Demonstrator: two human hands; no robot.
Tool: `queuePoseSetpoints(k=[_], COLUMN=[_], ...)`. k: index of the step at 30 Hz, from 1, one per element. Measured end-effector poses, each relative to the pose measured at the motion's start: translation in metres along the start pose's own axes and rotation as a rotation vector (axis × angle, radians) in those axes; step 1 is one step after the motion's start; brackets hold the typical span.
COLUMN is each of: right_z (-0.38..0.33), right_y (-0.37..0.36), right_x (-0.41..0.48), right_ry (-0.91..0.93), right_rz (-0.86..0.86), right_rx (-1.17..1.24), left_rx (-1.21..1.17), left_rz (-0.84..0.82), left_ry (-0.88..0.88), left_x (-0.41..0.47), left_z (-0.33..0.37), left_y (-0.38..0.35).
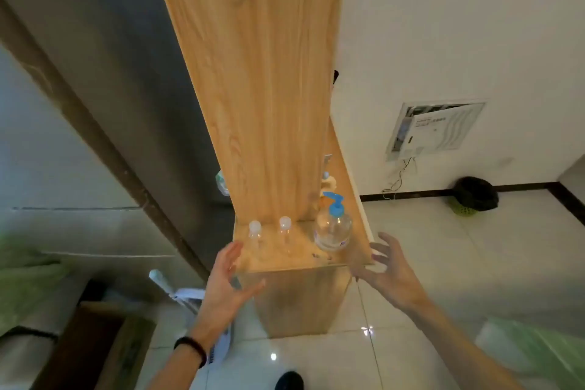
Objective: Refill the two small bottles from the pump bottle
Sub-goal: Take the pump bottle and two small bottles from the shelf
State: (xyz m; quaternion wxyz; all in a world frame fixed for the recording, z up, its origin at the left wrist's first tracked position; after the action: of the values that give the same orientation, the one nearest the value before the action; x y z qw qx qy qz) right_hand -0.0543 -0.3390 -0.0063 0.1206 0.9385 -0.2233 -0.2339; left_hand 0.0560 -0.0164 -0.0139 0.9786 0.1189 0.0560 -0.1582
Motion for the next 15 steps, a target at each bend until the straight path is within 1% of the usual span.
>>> queuePoseSetpoints(k=[1, 4, 8, 13, 15], right_z=[-0.005, -0.016, -0.024, -0.037, -0.036], right_y=[-0.006, -0.019, -0.034, -0.049, -0.052], right_x=[0.009, 0.026, 0.040, 0.053, 0.060], right_ry=[0.006, -0.020, -0.004, 0.041, 0.051], right_rz=[-0.015, -0.071, -0.082, -0.092, -0.065], right_rx=[-0.004, -0.044, -0.047, -0.031, -0.042], left_rx=[-0.007, -0.013, -0.003, 0.021, 0.051], left_rz=[-0.027, -0.131, -0.217, -0.240, -0.254], left_ry=[-0.023, 0.006, -0.003, 0.023, 0.014], left_x=[0.012, 0.042, 0.071, 0.090, 0.096], left_z=[0.001, 0.003, 0.000, -0.007, -0.007], left_y=[-0.001, -0.008, -0.024, -0.039, -0.046])
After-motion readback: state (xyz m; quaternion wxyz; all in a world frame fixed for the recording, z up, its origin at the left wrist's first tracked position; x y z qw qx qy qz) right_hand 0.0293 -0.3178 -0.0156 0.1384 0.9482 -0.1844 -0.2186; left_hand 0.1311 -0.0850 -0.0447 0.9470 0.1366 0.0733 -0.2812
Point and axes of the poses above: each hand's wrist, its own x-axis towards the middle knuckle, its own y-axis out of the back of the hand, z = x × y, the point moved 6 cm from there along x, towards the middle knuckle, and after that the axes turned 5 degrees about -y, right-handed, at the moved point
